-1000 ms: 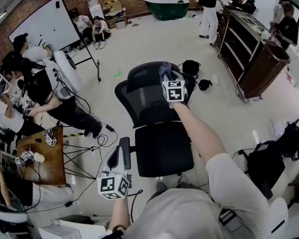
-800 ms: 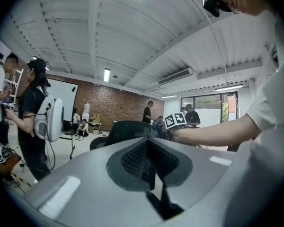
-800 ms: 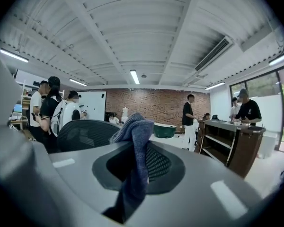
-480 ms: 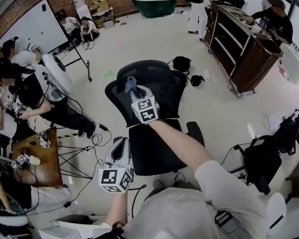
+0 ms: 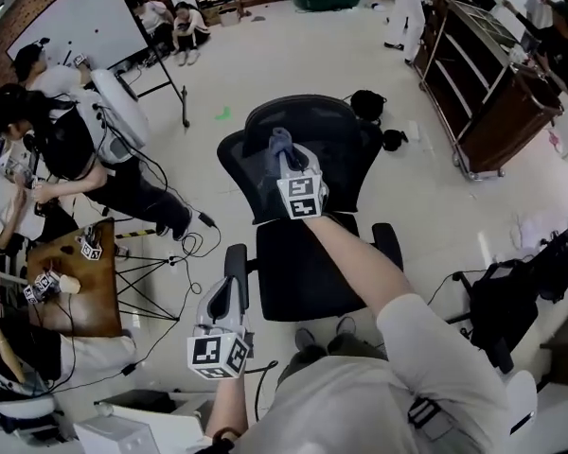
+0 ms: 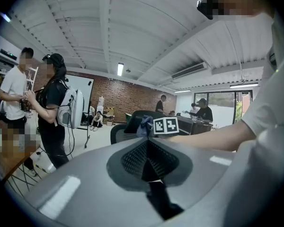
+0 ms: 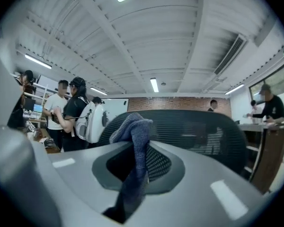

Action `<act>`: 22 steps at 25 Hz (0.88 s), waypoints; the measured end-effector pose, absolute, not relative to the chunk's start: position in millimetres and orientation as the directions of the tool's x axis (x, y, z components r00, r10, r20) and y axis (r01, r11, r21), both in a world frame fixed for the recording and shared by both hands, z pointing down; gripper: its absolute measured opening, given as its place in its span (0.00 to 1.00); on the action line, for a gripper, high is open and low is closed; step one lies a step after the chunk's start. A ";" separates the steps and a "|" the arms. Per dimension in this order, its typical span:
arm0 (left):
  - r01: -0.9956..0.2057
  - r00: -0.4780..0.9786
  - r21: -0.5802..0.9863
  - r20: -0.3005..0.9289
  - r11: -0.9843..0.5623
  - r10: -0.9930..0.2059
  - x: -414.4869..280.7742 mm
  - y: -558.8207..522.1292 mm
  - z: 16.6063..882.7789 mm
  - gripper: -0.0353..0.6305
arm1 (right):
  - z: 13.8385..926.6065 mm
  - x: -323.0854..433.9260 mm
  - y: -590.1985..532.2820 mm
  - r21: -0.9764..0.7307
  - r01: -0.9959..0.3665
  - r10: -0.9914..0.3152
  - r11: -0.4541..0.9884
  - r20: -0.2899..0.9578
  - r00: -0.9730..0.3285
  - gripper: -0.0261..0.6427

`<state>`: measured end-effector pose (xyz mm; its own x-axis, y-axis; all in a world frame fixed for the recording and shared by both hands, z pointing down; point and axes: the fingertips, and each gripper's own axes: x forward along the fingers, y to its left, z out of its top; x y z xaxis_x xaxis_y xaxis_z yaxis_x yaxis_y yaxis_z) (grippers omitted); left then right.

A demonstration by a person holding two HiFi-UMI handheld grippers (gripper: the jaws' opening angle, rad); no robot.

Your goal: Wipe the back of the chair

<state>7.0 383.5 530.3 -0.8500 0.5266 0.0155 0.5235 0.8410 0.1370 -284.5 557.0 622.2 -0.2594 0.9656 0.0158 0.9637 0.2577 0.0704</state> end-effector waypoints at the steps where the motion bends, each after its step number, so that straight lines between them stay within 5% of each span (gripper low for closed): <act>1: 0.502 -0.862 0.145 0.016 0.852 0.506 4.3 387.7 534.0 0.13 | 627.2 -303.3 540.8 0.083 0.949 0.952 0.303 0.018 -0.306 0.11; 5: 0.391 -0.918 0.150 -0.010 0.908 0.397 -17.0 385.9 531.6 0.13 | 652.4 -371.0 466.6 0.138 0.881 0.886 0.452 0.049 -0.462 0.11; 10: 0.309 -0.948 0.150 -0.035 0.939 0.317 -41.2 376.8 523.7 0.13 | 660.4 -364.1 455.4 0.198 0.876 0.885 0.439 0.075 -0.460 0.11; 15: 0.356 -0.932 0.135 -0.025 0.925 0.363 -73.8 358.0 504.3 0.13 | 628.8 -278.5 480.6 0.123 0.966 0.972 0.226 0.031 -0.232 0.11; 18: 0.409 -0.911 0.118 -0.006 0.905 0.412 -76.3 366.4 488.2 0.13 | 670.0 -217.6 551.5 0.032 0.997 0.989 0.065 0.133 -0.069 0.11; 22: 0.555 -0.831 0.129 0.040 0.822 0.555 -38.9 382.3 509.4 0.13 | 744.9 -189.6 647.2 0.020 1.000 0.965 0.007 0.263 -0.012 0.11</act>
